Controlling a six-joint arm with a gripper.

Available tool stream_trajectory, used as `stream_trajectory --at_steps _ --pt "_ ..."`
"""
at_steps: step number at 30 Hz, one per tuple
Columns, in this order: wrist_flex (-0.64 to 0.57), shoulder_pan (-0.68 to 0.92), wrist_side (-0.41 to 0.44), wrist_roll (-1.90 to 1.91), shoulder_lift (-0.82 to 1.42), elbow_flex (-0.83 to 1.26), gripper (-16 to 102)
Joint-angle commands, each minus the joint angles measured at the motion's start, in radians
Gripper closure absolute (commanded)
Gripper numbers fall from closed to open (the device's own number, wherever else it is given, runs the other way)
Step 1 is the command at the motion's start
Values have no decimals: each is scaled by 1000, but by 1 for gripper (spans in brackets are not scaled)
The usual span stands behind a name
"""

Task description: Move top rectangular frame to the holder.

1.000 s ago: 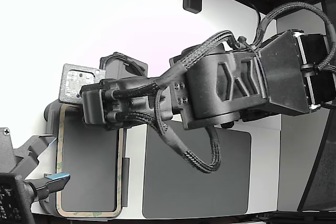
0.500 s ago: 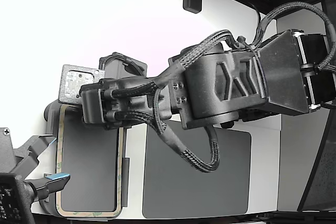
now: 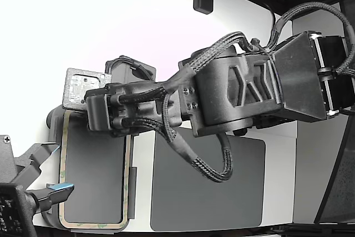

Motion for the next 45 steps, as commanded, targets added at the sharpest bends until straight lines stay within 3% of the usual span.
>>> stream_trajectory --at_steps 1,3,4,5,15,21,26,36,45 --pt "-3 -14 -5 -5 35 -17 46" --pt "-8 -14 -9 -2 35 -18 14" --pt "-8 -14 -11 -3 35 -21 -8" --pt "-8 -14 -9 -2 35 -25 -14" --pt "-28 -14 44 21 126 0 -14" --pt "-137 -14 186 104 379 235 -14" --pt "-250 -26 241 98 609 437 -14" --pt "-517 -94 225 -78 1124 905 -14" --pt "-477 -101 230 -166 1344 1075 -14"
